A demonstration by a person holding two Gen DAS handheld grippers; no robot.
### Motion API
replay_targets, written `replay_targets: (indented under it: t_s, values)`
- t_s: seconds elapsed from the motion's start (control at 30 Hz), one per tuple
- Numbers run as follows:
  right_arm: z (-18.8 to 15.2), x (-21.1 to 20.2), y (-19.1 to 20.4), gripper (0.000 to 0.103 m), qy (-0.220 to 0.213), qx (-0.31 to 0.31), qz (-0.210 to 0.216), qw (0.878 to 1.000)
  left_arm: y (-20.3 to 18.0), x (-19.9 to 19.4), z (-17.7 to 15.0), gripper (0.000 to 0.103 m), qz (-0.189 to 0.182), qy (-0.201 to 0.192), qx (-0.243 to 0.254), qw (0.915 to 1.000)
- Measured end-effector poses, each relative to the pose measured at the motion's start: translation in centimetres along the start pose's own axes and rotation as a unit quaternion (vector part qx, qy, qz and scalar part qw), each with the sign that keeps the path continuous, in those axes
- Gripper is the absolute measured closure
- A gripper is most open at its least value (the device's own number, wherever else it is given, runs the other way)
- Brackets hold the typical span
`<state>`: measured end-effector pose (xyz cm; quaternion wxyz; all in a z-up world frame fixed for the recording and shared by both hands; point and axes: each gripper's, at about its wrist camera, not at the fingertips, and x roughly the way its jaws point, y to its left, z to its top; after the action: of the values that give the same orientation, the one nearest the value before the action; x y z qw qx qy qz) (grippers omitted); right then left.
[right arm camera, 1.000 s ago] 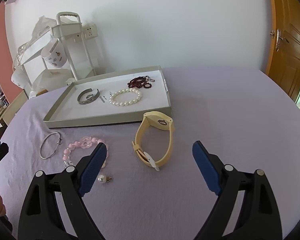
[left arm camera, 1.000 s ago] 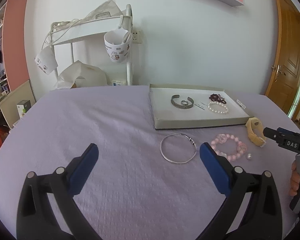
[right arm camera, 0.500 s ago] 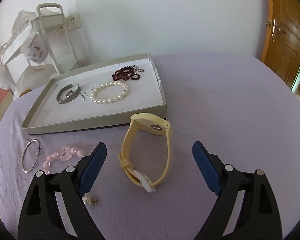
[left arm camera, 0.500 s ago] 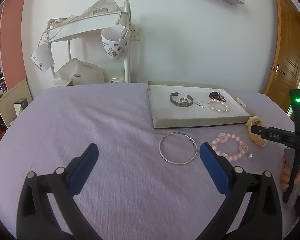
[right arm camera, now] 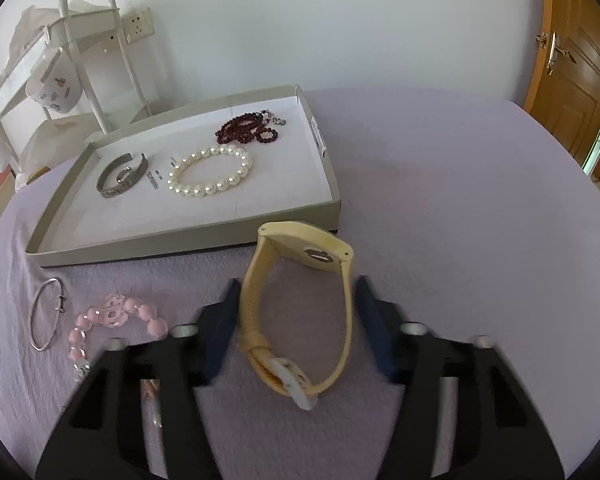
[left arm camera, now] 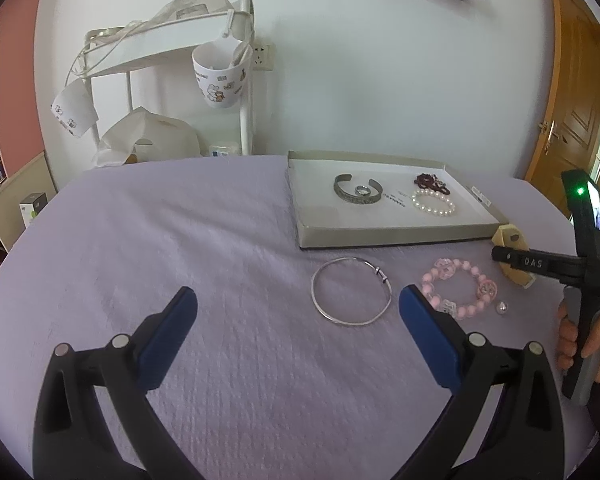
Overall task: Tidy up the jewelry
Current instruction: 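Reach the right tool to the yellow strap watch and grasp its strap, then close the left tool on the thin silver bangle while the right tool holds the watch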
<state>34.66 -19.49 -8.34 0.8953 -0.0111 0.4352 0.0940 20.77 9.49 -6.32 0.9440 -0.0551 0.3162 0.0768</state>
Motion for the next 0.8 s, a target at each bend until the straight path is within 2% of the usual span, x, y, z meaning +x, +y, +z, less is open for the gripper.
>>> replay_targets:
  t_s: [0.1, 0.23, 0.37, 0.73, 0.8]
  values:
    - [-0.2, -0.2, -0.1, 0.064, 0.001, 0.002, 0.007, 1.0, -0.6, 0.5, 0.2, 0.002, -0.001, 0.011, 0.007, 0.9999]
    - [-0.4, -0.9, -0.4, 0.069, -0.003, 0.007, 0.021, 1.0, -1.9, 1.5, 0.6, 0.002, 0.001, 0.029, 0.022, 0.9993]
    - [-0.1, -1.5, -0.9, 0.069, -0.01, 0.014, 0.033, 0.999, -2.8, 3.3, 0.9, 0.006, 0.011, 0.052, 0.03, 0.9981]
    - [0.3, -2.1, -1.0, 0.069, -0.014, 0.023, 0.051, 0.998, -4.7, 7.8, 0.9, 0.006, 0.026, 0.115, 0.034, 0.9925]
    - [0.4, -2.1, -0.9, 0.069, -0.015, 0.023, 0.053, 0.998, -5.0, 8.5, 0.9, 0.012, 0.026, 0.127, 0.036, 0.9909]
